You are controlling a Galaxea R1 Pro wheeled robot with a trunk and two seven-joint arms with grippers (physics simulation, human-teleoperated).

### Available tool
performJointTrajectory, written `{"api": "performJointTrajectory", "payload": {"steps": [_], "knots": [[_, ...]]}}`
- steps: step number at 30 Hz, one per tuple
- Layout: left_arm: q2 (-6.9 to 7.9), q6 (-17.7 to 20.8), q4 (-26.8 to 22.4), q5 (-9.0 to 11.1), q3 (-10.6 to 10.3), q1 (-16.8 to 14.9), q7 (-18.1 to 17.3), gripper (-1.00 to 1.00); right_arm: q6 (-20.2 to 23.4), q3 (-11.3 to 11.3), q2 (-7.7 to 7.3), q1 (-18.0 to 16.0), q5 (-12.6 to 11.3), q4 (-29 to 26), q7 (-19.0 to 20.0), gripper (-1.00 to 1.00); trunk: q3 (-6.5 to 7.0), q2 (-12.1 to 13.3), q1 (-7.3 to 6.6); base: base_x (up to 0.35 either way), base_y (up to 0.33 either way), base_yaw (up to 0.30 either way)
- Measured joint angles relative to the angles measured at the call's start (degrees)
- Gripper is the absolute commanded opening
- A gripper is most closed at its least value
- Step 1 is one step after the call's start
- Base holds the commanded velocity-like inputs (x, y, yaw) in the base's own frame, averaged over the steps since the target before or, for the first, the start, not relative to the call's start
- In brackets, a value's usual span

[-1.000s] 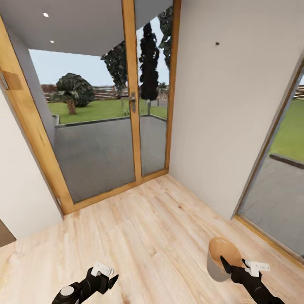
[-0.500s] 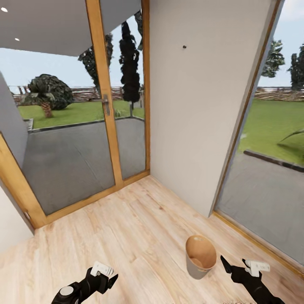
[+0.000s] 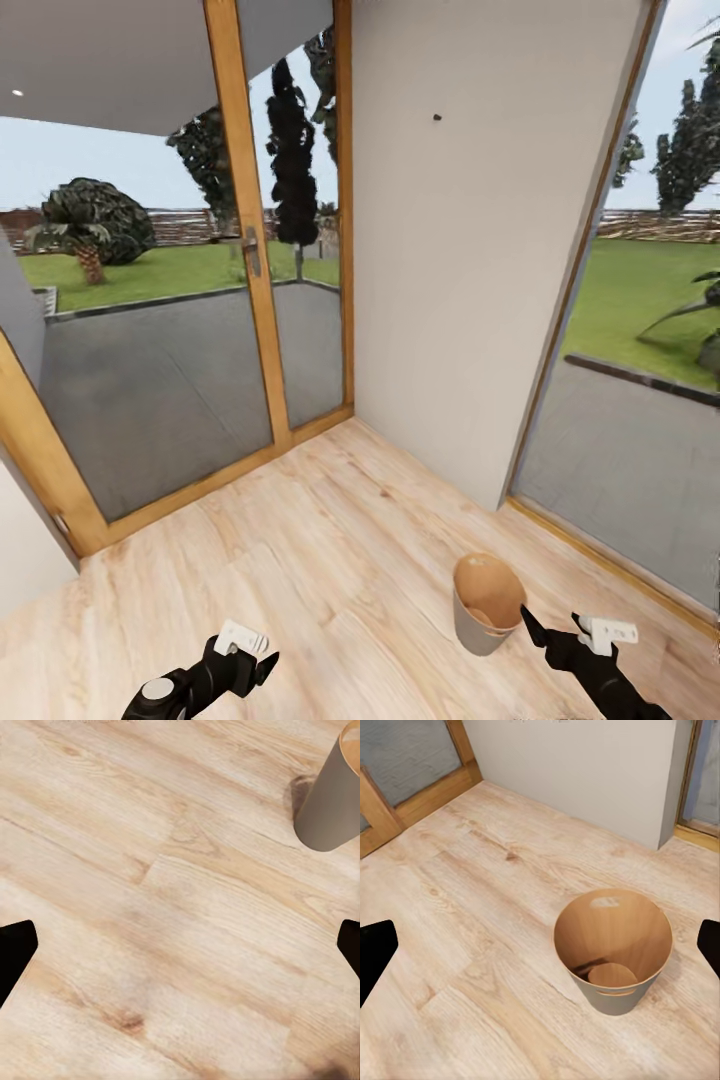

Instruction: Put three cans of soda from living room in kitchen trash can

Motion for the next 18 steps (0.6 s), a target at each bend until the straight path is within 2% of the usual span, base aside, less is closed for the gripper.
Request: {"api": "performJointTrajectory", "payload": {"steps": [8,18], "knots": [[-0.08,0.0,0.0,0.0,-0.3,0.0,0.1,1.00,-0.1,-0.1,0.01,0.0,0.0,0.0,0.0,1.00,0.58,0.0,0.00,0.220,0.211,-0.182],[-0.18,0.0,0.0,-0.1,-0.6,0.0,0.4,1.00,-0.4,-0.1,0.01,0.0,0.0,0.0,0.0,1.00,1.31,0.0,0.00,0.315,-0.014,-0.185]]}}
